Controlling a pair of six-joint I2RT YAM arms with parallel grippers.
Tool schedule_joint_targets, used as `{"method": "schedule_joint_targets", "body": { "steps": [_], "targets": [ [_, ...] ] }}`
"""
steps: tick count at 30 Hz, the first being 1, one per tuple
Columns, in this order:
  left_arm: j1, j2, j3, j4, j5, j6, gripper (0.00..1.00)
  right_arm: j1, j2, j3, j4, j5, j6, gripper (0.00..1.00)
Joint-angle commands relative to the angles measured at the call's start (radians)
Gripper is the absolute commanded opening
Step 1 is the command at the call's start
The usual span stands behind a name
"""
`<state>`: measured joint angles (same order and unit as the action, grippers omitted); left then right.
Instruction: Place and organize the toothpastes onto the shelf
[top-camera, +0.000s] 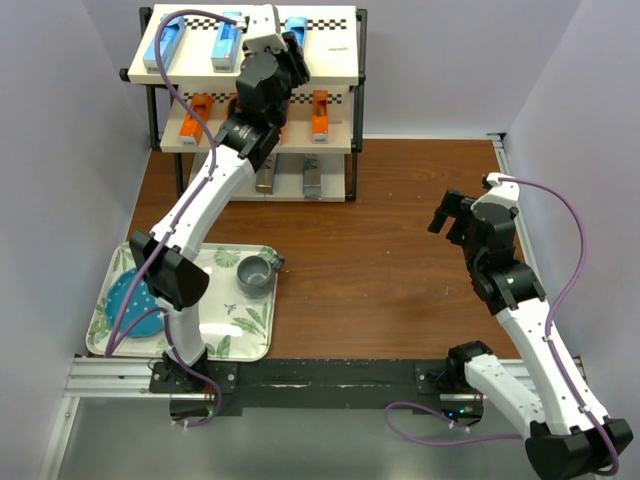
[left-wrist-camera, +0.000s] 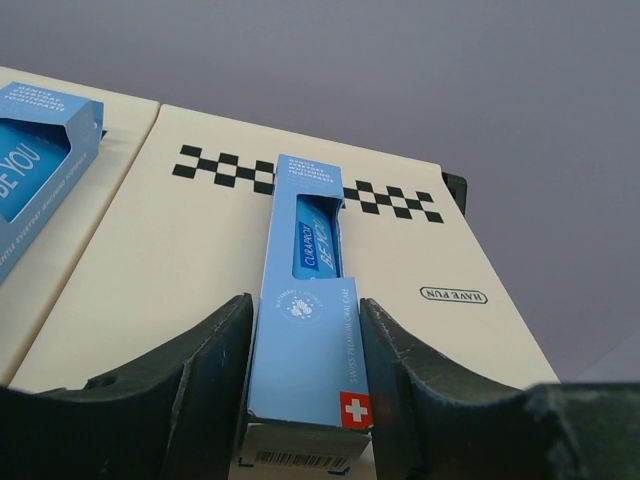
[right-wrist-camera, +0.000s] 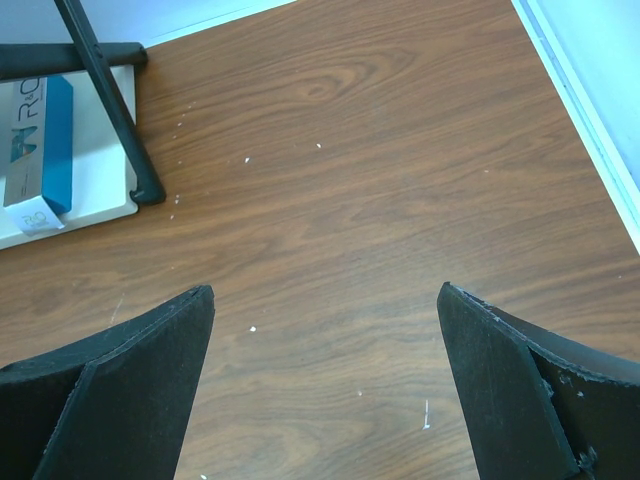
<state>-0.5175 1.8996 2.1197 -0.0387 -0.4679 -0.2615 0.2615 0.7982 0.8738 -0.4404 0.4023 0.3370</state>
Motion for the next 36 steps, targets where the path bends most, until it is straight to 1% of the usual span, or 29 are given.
{"method": "schedule_joint_targets", "body": {
  "steps": [1, 4, 7, 8, 11, 13, 14, 17, 19, 21, 23, 25, 27, 28, 29, 30, 31, 32, 33, 34, 35, 36],
  "targets": [
    [0.007, 0.010, 0.042, 0.065, -0.035, -0.048, 0.52, -0.004, -0.007, -0.007, 0.035, 0.024, -0.021, 0.98],
    [0.007, 0.018, 0.043, 0.074, -0.040, -0.062, 0.53, -0.002, -0.010, -0.004, 0.031, 0.024, -0.021, 0.98],
    [0.007, 0.019, 0.045, 0.082, -0.026, -0.074, 0.63, -0.002, -0.008, -0.001, 0.028, 0.026, -0.023, 0.98],
    [0.007, 0.016, 0.045, 0.083, -0.018, -0.077, 0.70, -0.002, -0.008, 0.002, 0.026, 0.026, -0.023, 0.98],
    [0.007, -0.007, 0.042, 0.088, -0.003, -0.073, 0.81, -0.002, -0.011, 0.011, 0.019, 0.030, -0.023, 0.98],
    [0.007, -0.022, 0.036, 0.092, 0.005, -0.070, 0.84, -0.004, -0.010, 0.016, 0.017, 0.030, -0.023, 0.98],
    [0.005, -0.048, 0.022, 0.103, 0.012, -0.067, 0.87, -0.002, -0.010, 0.019, 0.016, 0.030, -0.023, 0.98],
    [0.005, -0.114, -0.027, 0.132, 0.035, -0.058, 0.93, -0.004, -0.013, 0.028, 0.008, 0.030, -0.019, 0.98],
    [0.004, -0.155, -0.058, 0.146, 0.046, -0.050, 0.93, -0.004, -0.014, 0.039, 0.002, 0.038, -0.021, 0.98],
    [0.004, -0.226, -0.124, 0.184, 0.069, -0.032, 0.95, -0.004, -0.017, 0.047, -0.009, 0.053, -0.023, 0.98],
    [0.004, -0.301, -0.196, 0.213, 0.086, -0.012, 0.99, -0.002, -0.022, 0.057, -0.021, 0.064, -0.026, 0.98],
    [0.004, -0.355, -0.245, 0.223, 0.094, 0.011, 1.00, -0.004, -0.031, 0.073, -0.030, 0.084, -0.029, 0.98],
    [0.004, -0.443, -0.326, 0.230, 0.107, 0.050, 1.00, -0.004, -0.034, 0.086, -0.046, 0.095, -0.035, 0.98],
    [0.004, -0.514, -0.361, 0.240, 0.112, 0.071, 1.00, -0.002, -0.036, 0.102, -0.050, 0.107, -0.041, 0.98],
    [0.005, -0.551, -0.439, 0.255, 0.117, 0.115, 1.00, -0.004, -0.043, 0.109, -0.063, 0.115, -0.042, 0.98],
    [0.005, -0.588, -0.481, 0.260, 0.115, 0.142, 1.00, -0.002, -0.048, 0.116, -0.067, 0.122, -0.044, 0.98],
    [0.005, -0.665, -0.522, 0.264, 0.106, 0.165, 1.00, -0.004, -0.056, 0.123, -0.072, 0.127, -0.047, 0.98],
    [0.004, -0.704, -0.602, 0.263, 0.082, 0.200, 1.00, -0.004, -0.072, 0.125, -0.083, 0.138, -0.046, 0.98],
    [0.004, -0.744, -0.639, 0.258, 0.063, 0.211, 1.00, -0.004, -0.083, 0.126, -0.089, 0.144, -0.046, 0.98],
    [0.005, -0.825, -0.674, 0.250, 0.055, 0.217, 1.00, -0.002, -0.094, 0.126, -0.096, 0.150, -0.044, 0.98],
    [0.005, -0.865, -0.746, 0.237, 0.073, 0.244, 1.00, -0.002, -0.103, 0.126, -0.115, 0.167, -0.044, 0.98],
    [0.004, -0.907, -0.783, 0.232, 0.078, 0.251, 1.00, 0.005, -0.128, 0.123, -0.122, 0.181, -0.038, 0.98]
  ]
}}
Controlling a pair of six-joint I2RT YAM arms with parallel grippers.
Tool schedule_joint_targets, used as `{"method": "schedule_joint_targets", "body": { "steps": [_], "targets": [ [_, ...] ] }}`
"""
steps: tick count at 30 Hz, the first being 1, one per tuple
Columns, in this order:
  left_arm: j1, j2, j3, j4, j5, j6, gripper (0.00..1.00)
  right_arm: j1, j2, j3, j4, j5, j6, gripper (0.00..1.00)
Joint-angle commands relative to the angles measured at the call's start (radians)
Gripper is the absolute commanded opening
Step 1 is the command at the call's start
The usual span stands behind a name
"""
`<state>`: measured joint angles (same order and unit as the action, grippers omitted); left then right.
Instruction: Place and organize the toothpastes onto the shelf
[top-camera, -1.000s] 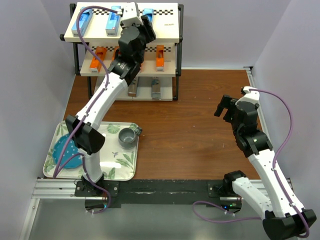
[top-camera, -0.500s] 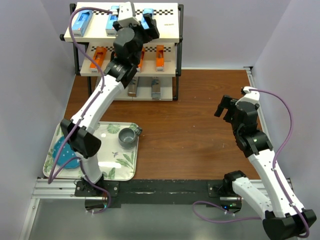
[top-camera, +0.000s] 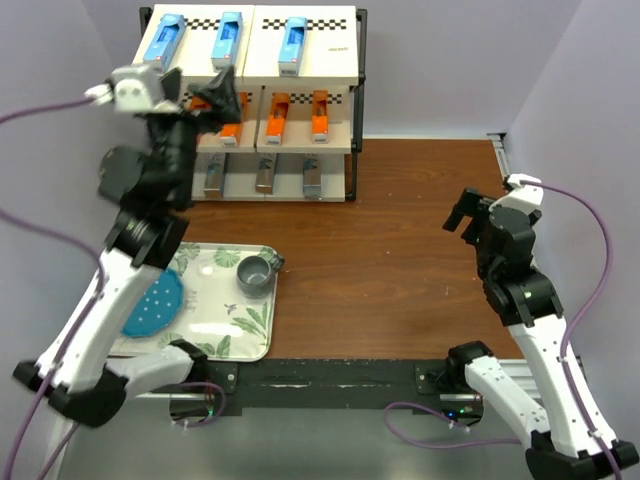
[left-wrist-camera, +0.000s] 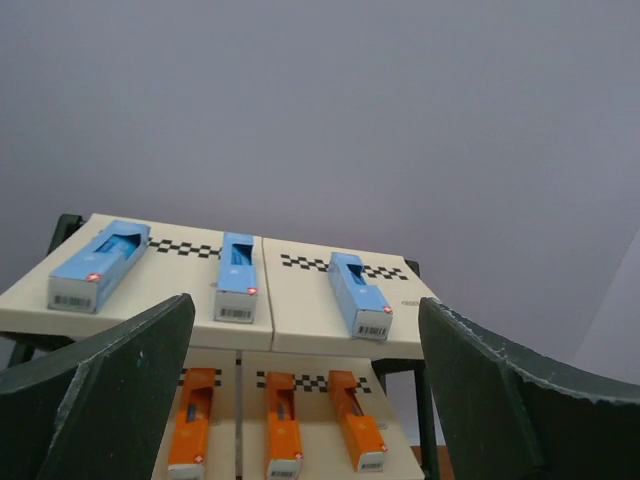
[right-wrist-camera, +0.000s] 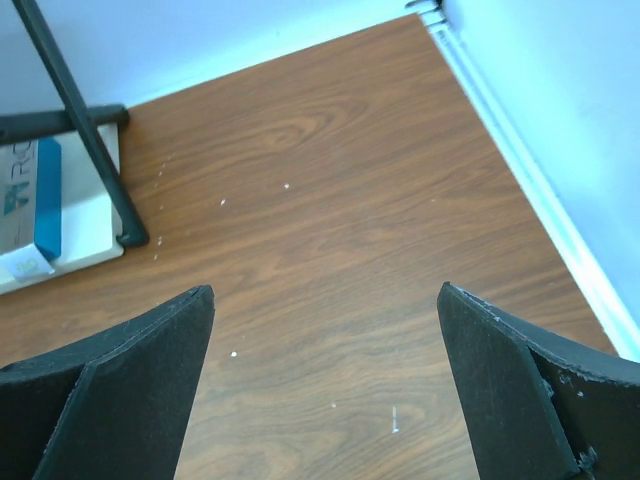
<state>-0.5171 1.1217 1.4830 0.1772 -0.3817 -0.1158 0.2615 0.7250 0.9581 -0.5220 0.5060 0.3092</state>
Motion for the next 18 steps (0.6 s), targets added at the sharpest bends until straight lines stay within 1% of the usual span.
{"method": "schedule_joint_targets", "body": {
  "steps": [1, 3, 4, 7, 9, 10, 12, 13, 15, 17, 18],
  "targets": [
    [0.003, -0.208, -0.214, 0.007, -0.014, 0.104, 1.00, 0.010, -0.065, 0.030, -0.049, 0.094, -0.009, 0.98],
    [0.005, -0.287, -0.277, -0.037, 0.003, 0.107, 1.00, 0.028, -0.102, 0.018, -0.065, 0.129, -0.009, 0.98],
    [0.003, -0.362, -0.337, -0.047, 0.003, 0.107, 1.00, 0.030, -0.116, 0.004, -0.070, 0.134, -0.009, 0.98],
    [0.003, -0.491, -0.433, -0.086, -0.016, 0.111, 1.00, 0.032, -0.151, -0.004, -0.113, 0.141, 0.014, 0.98],
    [0.003, -0.534, -0.449, -0.148, -0.025, 0.111, 1.00, 0.031, -0.183, -0.004, -0.131, 0.125, 0.045, 0.98],
    [0.003, -0.565, -0.463, -0.229, -0.045, 0.140, 1.00, 0.031, -0.191, -0.004, -0.150, 0.117, 0.053, 0.98],
    [0.005, -0.606, -0.501, -0.261, -0.071, 0.149, 1.00, 0.031, -0.205, 0.007, -0.185, 0.121, 0.106, 0.98],
    [0.005, -0.652, -0.554, -0.278, -0.092, 0.150, 1.00, 0.031, -0.216, 0.011, -0.225, 0.129, 0.129, 0.98],
    [0.003, -0.724, -0.599, -0.300, -0.117, 0.133, 1.00, 0.031, -0.228, 0.013, -0.259, 0.147, 0.200, 0.98],
    [0.003, -0.773, -0.630, -0.375, -0.132, 0.123, 1.00, 0.031, -0.254, 0.011, -0.295, 0.154, 0.226, 0.98],
    [0.005, -0.824, -0.636, -0.398, -0.141, 0.093, 1.00, 0.031, -0.260, 0.008, -0.303, 0.152, 0.232, 0.98]
  ]
}}
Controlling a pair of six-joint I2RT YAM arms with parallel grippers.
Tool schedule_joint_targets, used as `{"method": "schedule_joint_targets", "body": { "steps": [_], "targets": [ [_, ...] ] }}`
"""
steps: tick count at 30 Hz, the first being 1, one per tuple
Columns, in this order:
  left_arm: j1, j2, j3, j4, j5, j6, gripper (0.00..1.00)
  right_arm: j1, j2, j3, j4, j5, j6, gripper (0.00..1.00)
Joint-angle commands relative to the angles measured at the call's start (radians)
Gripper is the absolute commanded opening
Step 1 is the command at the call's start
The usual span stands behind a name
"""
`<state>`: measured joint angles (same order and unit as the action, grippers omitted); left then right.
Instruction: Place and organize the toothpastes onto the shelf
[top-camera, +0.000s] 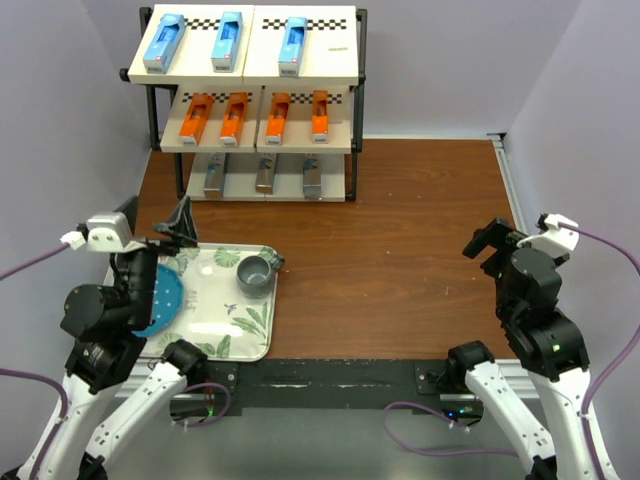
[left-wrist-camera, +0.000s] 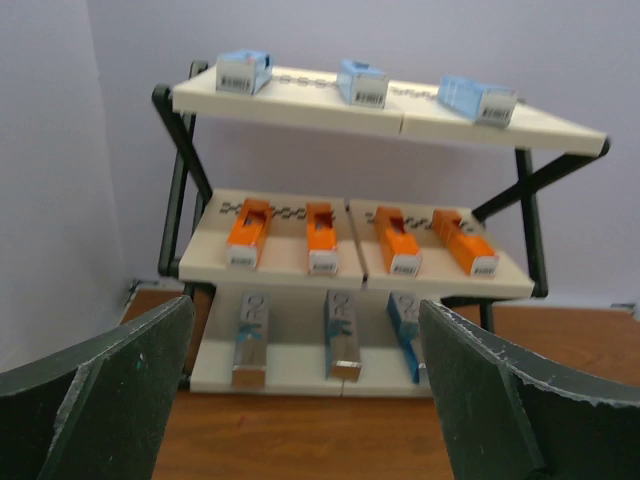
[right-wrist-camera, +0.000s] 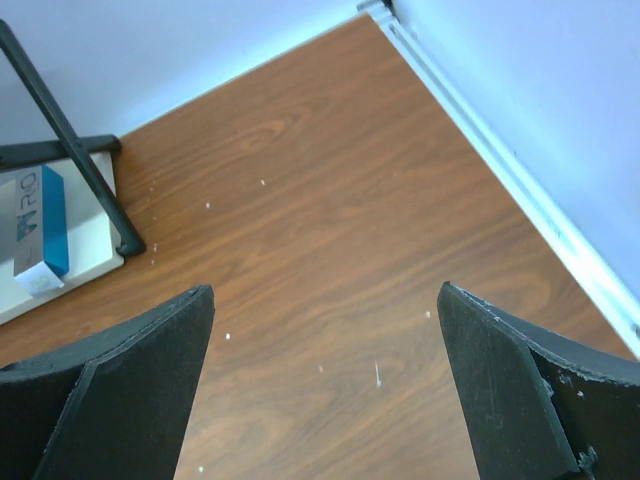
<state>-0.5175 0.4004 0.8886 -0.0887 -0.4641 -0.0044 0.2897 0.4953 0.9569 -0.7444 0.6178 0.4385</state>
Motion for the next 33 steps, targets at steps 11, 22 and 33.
{"method": "schedule_joint_targets", "body": {
  "steps": [11, 22, 33],
  "targets": [
    [0.004, -0.339, -0.007, -0.358, -0.061, 0.037, 1.00, 0.003, -0.109, 0.026, -0.171, 0.051, 0.095, 0.98],
    [0.004, -0.321, 0.081, -0.445, -0.044, 0.066, 1.00, 0.003, -0.133, 0.020, -0.205, 0.051, 0.097, 0.98],
    [0.004, -0.295, 0.105, -0.453, -0.024, 0.098, 1.00, 0.003, -0.167, 0.025, -0.233, 0.051, 0.112, 0.98]
  ]
}}
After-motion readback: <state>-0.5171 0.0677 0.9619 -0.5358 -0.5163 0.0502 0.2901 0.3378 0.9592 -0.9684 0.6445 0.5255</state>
